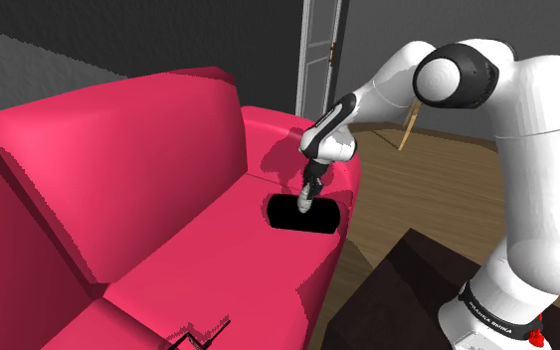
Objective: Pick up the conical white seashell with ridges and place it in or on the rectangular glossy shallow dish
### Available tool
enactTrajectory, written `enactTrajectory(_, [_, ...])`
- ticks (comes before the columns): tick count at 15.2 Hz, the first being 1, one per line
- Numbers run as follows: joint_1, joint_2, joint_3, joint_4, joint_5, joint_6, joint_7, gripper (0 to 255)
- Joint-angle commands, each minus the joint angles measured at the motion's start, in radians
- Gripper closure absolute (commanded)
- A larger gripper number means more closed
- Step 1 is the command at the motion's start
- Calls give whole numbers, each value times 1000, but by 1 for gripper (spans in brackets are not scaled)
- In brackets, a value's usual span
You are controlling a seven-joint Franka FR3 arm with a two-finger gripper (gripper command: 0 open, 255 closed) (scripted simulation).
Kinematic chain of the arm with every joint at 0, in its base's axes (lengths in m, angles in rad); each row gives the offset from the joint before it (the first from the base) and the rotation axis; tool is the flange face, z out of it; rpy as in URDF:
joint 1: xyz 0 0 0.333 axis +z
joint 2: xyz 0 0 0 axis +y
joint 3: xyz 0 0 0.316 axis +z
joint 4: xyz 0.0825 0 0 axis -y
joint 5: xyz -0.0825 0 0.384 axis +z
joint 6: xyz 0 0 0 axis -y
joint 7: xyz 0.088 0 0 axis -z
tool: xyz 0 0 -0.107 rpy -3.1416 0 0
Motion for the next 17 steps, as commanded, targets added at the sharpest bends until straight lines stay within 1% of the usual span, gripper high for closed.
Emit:
enactTrajectory(1, [-7,24,10,6,12,19,-13,255])
enactTrajectory(8, [-29,102,39,31,43,71,-47,255])
enactTrajectory(15, [-29,102,39,31,43,71,-47,255])
enactTrajectory(16, [-31,101,41,27,45,75,-50,0])
enactTrajectory(17, [-32,104,40,31,44,73,-51,0])
